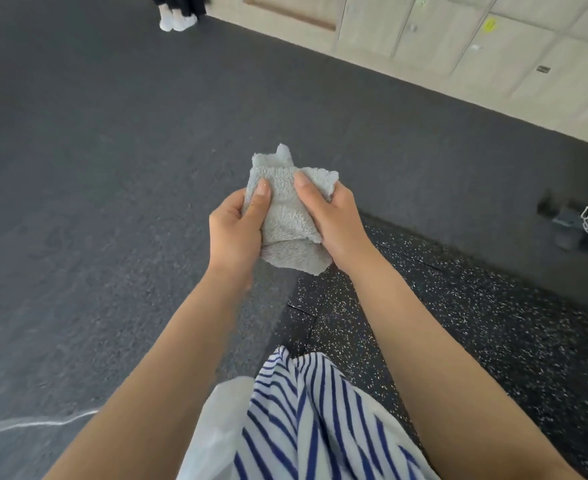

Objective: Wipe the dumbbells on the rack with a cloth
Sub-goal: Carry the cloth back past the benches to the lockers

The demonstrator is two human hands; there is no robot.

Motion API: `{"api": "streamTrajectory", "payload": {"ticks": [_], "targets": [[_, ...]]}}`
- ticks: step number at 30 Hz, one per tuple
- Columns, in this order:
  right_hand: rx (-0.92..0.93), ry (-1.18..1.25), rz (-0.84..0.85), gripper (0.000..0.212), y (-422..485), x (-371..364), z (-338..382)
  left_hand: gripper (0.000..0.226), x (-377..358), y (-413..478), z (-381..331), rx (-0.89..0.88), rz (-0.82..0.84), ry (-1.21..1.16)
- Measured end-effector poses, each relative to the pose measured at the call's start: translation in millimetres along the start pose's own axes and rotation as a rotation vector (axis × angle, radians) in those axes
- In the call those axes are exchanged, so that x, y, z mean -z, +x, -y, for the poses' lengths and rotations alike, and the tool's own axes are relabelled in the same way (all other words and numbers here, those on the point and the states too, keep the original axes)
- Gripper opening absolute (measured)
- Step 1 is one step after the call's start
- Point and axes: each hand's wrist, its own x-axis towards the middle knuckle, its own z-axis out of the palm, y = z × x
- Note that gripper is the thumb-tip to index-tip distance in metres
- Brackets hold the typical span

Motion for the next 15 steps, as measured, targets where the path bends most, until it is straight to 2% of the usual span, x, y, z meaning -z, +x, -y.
{"api": "streamTrajectory", "payload": {"ticks": [6,10,15], "targets": [[-0.023,0.006,-0.011,0.035,76.9,-9.3,9.5,0.037,-5.7,78.2,-14.0,0.012,-0.01,-0.018],[-0.042,0.005,-0.035,0.035,128.1,-19.8,10.8,0.031,-7.3,131.8,-19.8,0.005,-0.009,-0.022],[-0.041,0.007,-0.07,0.038,211.0,-39.5,7.4,0.042,-2.3,216.5,-29.8,0.014,0.01,-0.006]]}}
